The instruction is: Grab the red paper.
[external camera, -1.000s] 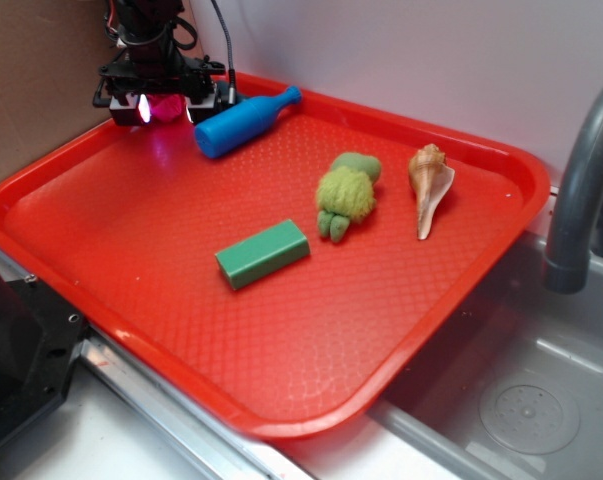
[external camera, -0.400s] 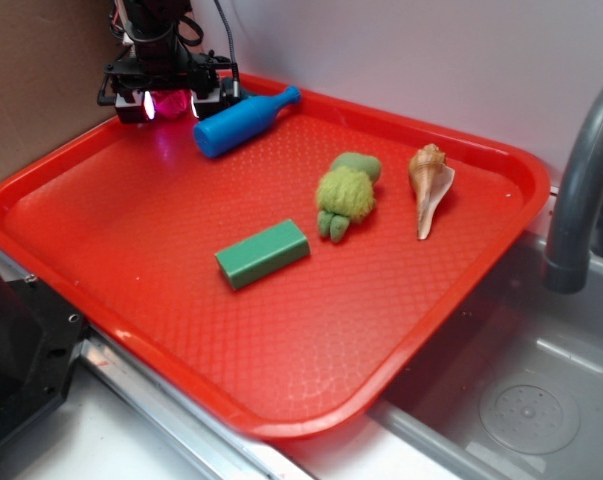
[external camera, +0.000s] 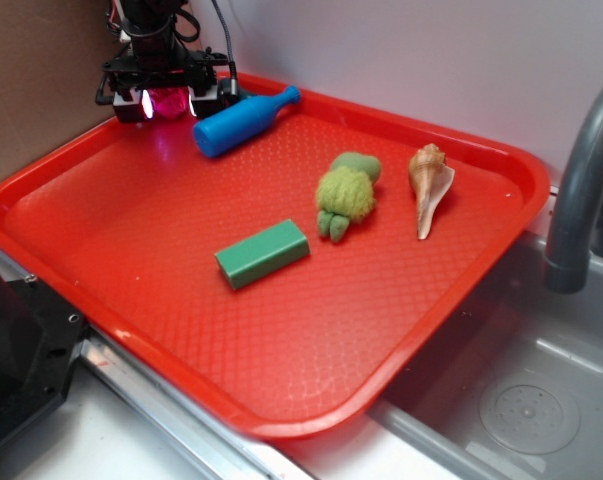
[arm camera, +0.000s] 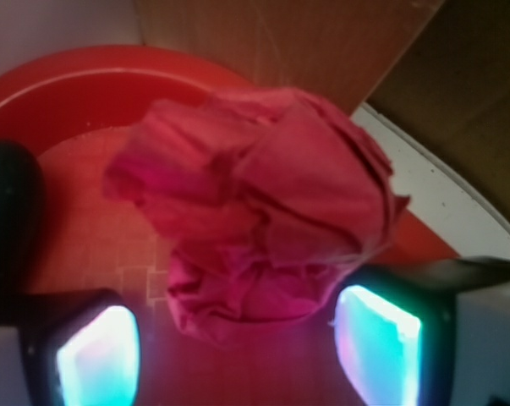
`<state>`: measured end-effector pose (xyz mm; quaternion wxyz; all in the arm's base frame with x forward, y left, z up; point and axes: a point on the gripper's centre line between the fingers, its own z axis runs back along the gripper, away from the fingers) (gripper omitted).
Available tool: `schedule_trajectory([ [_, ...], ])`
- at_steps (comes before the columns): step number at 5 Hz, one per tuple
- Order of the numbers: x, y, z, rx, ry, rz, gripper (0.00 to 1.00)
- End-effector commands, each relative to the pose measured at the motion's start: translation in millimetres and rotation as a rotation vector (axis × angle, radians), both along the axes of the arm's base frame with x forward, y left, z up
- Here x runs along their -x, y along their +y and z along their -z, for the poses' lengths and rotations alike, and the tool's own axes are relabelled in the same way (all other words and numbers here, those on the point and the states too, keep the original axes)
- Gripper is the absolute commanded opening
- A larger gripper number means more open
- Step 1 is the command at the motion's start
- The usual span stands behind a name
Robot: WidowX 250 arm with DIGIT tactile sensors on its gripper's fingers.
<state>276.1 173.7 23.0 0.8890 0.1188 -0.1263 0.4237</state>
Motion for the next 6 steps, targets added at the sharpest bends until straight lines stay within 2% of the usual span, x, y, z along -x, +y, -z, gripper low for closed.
schedule_trajectory([
  [1, 3.8, 30.5, -27.1, -0.037, -0.062, -0.054, 0.00],
  [5, 2.9, 11.8, -20.1, -0.037, -0.032, -0.008, 0.00],
  [6, 8.1, -6.7, -28.5, -0.008, -0.044, 0.057, 0.00],
])
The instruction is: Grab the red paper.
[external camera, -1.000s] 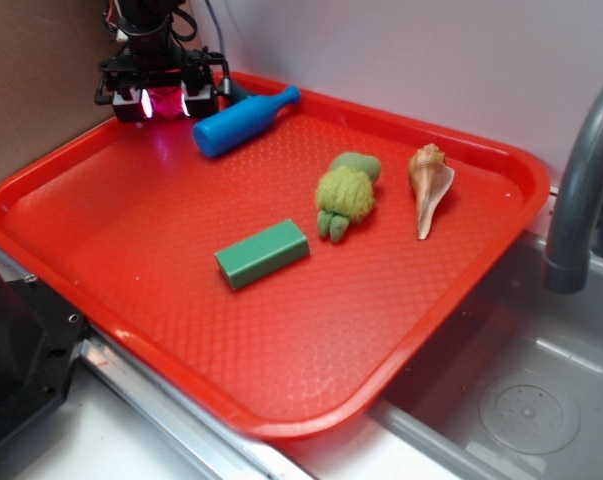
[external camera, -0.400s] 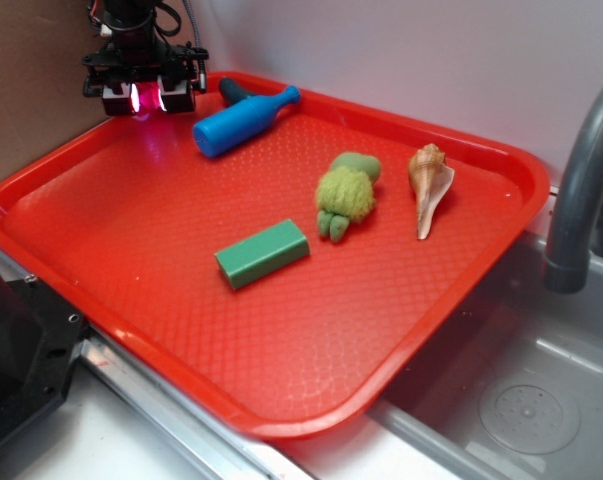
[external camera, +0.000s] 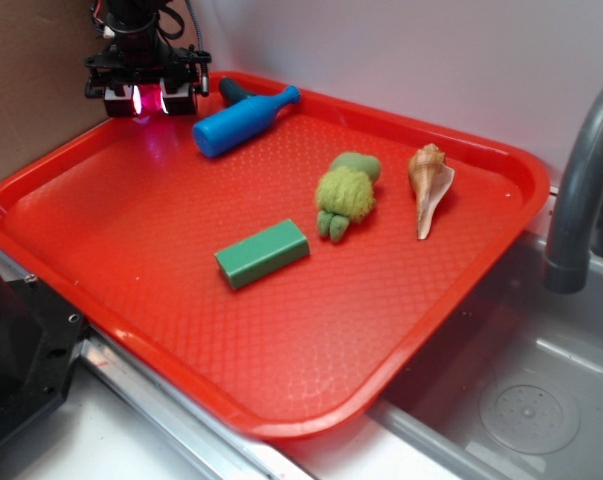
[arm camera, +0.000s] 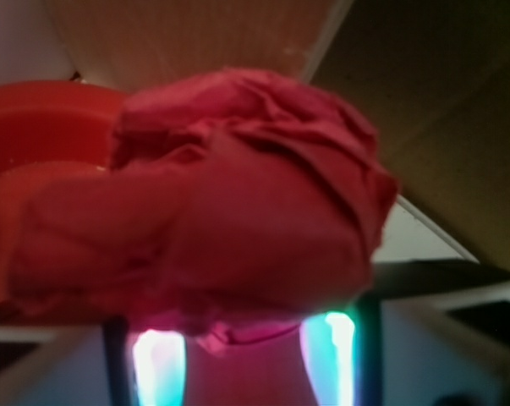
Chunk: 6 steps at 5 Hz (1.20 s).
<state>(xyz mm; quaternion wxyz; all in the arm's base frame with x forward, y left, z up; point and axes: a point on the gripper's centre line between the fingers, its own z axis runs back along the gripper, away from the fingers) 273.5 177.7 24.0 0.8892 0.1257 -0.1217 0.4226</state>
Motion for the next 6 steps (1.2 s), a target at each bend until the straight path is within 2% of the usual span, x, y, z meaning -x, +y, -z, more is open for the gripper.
schedule_trajectory([
  [1, 11.0, -57.0, -78.1, 0.087, -0.080, 0.275, 0.00],
  [2, 26.6, -99.9, -129.5, 0.152, -0.175, 0.461, 0.00],
  [3, 35.9, -137.0, -184.7, 0.316, -0.149, 0.579, 0.00],
  [4, 44.5, -171.8, -221.8, 0.374, -0.089, 0.585, 0.00],
  [5, 50.5, -195.7, -219.4, 0.466, 0.026, 0.596, 0.00],
  [6, 58.0, -215.1, -219.1, 0.388, 0.054, 0.656, 0.00],
])
